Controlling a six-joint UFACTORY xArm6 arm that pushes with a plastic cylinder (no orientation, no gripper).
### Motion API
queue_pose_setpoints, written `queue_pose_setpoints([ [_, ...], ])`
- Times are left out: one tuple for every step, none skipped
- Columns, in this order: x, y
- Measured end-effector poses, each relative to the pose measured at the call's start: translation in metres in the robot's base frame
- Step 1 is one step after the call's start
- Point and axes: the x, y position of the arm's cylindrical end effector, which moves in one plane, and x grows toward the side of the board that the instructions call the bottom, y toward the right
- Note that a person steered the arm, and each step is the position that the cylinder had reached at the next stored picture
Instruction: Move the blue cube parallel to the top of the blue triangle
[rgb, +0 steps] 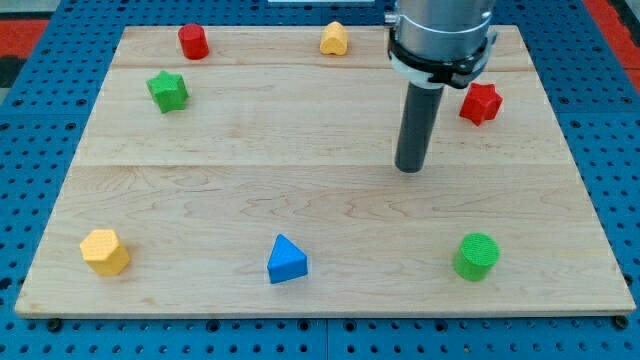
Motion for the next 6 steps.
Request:
queue_pose_setpoints([
  [0.0,0.056],
  [-0.001,0.116],
  [-0.025,0.213],
  [-0.063,0.237],
  [-0.124,0.238],
  [-0.176,0.238],
])
